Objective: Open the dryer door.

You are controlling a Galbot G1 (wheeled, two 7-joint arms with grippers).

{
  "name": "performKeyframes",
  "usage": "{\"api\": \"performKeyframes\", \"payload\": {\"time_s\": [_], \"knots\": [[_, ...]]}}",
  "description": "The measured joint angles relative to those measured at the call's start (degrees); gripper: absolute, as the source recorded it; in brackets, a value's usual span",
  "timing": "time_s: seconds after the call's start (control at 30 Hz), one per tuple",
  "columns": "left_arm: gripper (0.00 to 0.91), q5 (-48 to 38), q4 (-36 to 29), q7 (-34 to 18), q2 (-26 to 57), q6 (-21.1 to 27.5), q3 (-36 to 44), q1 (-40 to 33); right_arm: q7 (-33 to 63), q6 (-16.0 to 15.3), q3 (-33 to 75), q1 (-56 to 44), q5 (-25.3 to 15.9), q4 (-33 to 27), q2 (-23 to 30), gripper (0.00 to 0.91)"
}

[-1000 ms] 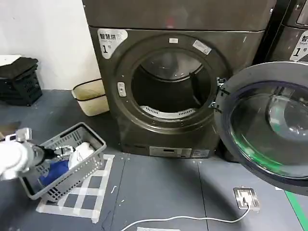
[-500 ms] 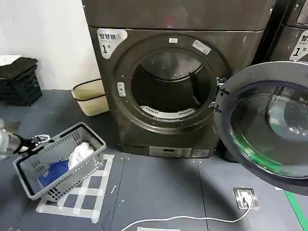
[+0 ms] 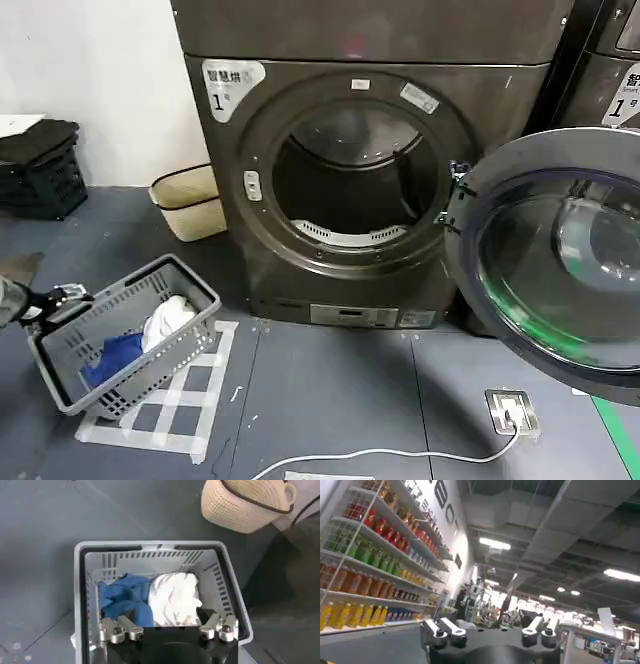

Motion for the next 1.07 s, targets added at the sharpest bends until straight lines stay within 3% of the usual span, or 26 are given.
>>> {"api": "performKeyframes", "payload": {"time_s": [1.07], "knots": [[0.907, -0.1, -1.0, -0.5, 0.0, 0.0, 1.3, 0.8, -0.6, 0.3, 0.0, 0.4, -0.2, 0.9, 0.0, 0.907]]}}
